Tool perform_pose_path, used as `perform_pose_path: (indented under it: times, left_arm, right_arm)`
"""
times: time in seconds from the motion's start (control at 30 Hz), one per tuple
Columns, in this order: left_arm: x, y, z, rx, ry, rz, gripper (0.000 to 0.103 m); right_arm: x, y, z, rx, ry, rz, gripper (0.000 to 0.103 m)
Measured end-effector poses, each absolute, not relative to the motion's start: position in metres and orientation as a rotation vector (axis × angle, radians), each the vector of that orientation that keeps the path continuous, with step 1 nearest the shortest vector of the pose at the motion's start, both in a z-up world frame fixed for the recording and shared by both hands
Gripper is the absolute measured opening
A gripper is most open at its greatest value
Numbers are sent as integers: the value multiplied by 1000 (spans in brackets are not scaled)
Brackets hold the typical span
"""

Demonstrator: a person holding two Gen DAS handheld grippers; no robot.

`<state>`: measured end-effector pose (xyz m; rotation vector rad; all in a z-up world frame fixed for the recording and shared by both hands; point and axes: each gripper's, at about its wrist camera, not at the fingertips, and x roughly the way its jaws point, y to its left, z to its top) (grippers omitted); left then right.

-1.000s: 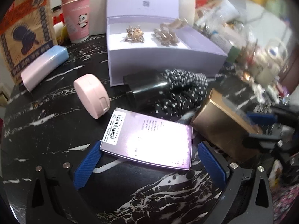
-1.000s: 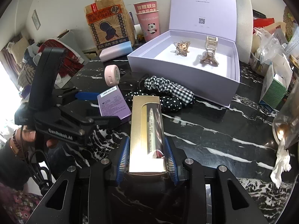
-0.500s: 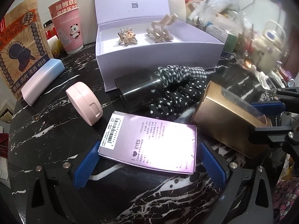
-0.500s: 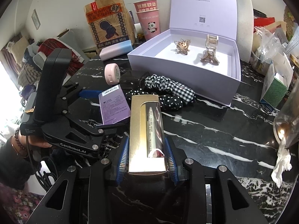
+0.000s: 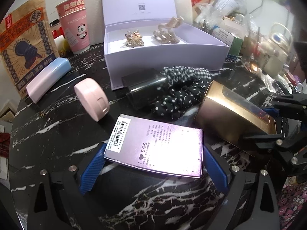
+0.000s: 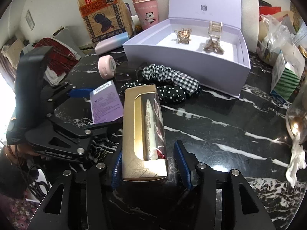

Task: Organize rigid objects
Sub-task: 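Close the left tool on the purple EYES card, then carry the purple card and gold lipstick box up and over into the white box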

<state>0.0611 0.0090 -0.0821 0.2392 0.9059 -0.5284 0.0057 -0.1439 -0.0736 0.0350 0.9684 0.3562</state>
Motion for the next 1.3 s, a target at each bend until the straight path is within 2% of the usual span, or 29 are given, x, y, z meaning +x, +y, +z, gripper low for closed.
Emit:
perform_pose_path:
  times: [0.3,0.37,0.47,1.3]
  left_arm:
    - [51,27,-80,163,927,-469,97]
    - [50,30,-80,160,929,-453,97]
    - [50,34,-80,152,935,-420,97]
    - [45,-6,-22,129,813,-465,97]
  right_arm:
    - [12,-137,-78,37,950,348,49]
    - [12,-135,-78,26,940,359,39]
    - [13,-135,-78,23,933,365,37]
    - [-4,-170,-35,38,871,318,37]
